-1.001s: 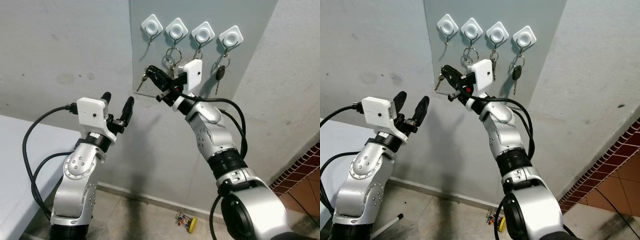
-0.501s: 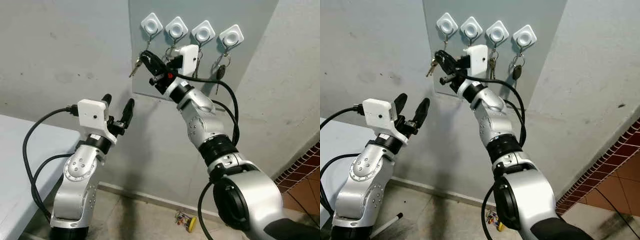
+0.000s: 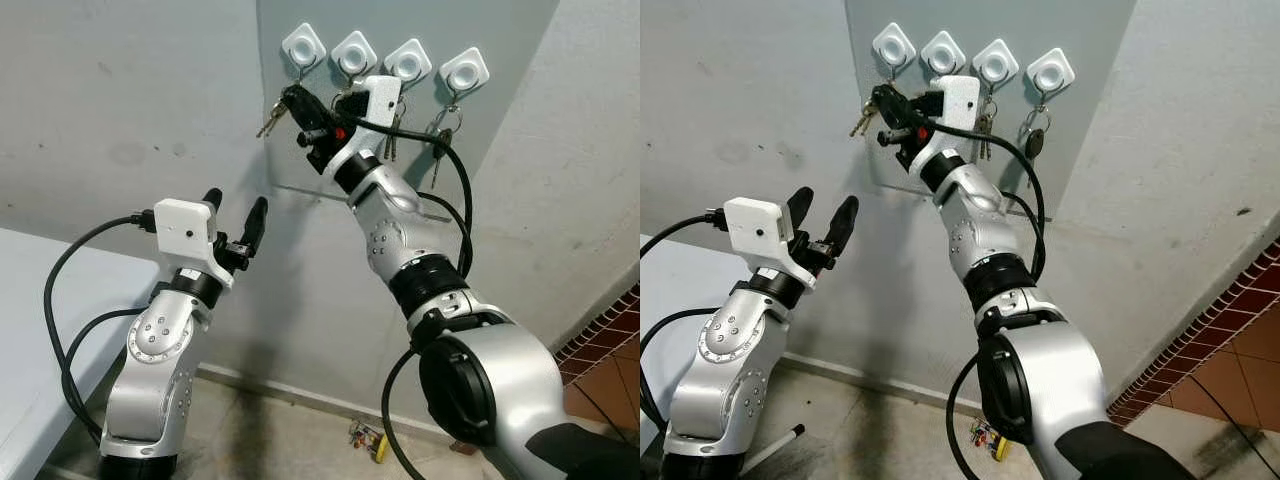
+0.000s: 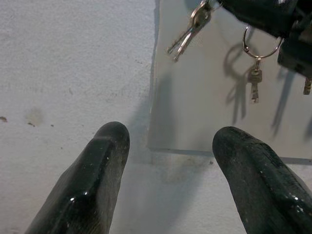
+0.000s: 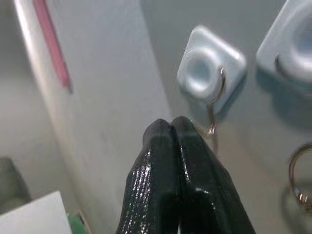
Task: Hang keys on a hook
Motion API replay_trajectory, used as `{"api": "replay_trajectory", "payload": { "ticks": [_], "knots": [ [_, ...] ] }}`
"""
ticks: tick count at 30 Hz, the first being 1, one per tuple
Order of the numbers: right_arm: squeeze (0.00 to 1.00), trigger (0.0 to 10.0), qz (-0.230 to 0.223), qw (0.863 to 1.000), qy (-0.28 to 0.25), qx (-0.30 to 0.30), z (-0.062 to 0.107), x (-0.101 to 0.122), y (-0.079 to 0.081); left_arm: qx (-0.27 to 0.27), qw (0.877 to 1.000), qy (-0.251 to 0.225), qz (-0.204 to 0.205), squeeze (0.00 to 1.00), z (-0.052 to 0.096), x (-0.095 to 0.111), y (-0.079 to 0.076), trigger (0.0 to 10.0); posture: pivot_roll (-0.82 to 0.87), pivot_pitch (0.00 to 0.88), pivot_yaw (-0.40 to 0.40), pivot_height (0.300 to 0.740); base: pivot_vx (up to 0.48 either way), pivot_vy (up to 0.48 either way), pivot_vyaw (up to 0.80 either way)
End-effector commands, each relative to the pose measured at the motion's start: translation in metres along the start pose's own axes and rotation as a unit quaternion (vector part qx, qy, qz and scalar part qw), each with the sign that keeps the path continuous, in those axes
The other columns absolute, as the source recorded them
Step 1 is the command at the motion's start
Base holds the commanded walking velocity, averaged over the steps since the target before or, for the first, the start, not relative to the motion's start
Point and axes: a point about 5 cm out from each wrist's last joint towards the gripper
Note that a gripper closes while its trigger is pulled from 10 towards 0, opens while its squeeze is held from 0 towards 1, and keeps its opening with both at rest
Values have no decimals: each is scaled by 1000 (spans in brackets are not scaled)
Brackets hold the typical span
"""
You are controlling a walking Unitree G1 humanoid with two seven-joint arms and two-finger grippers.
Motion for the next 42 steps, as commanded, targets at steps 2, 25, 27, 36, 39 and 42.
{"api": "replay_trajectory", "payload": {
  "ticks": [2, 25, 27, 36, 39, 42],
  "knots": [
    [0, 10000, -19, 1000, -9, -9, -6, 6, 1, -3, 1000, -2, 0, 0, 1, 3, -2, 10000, -16, 10, -51, 740, 0, 0, 0],
    [0, 10000, -52, 995, 38, -78, -12, -1, 4, -1, 1000, -3, 4, 0, 0, 4, -2, 10000, -17, 16, -50, 740, 0, 0, 0],
    [0, 10000, -53, 995, 39, -80, -12, -1, 4, -1, 1000, -3, 4, 0, 0, 4, -2, 10000, -17, 16, -50, 740, 0, 0, 0],
    [1000, 10000, -66, 995, 21, -68, -10, -2, 6, 0, 1000, -1, 5, 0, 0, 4, -2, 10000, -22, 20, -45, 740, 0, 0, 0],
    [1000, 10000, -52, 997, 5, -53, -7, -2, 6, 1, 1000, 0, 2, 0, 0, 3, -2, 10000, -21, 22, -46, 740, 0, 0, 0],
    [1000, 10000, -38, 998, 4, -46, -3, -5, 5, 3, 1000, 1, 1, 0, 1, 3, -2, 10000, -22, 21, -47, 740, 0, 0, 0]
  ]
}}
Point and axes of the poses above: a point about 5 cm out from each wrist's last joint towards the gripper, its own z axis pointing back from the gripper into the wrist, its own x axis along the axis of the wrist's last joint, y = z × x, and after that the axes turned 10 degrees about z, right-handed
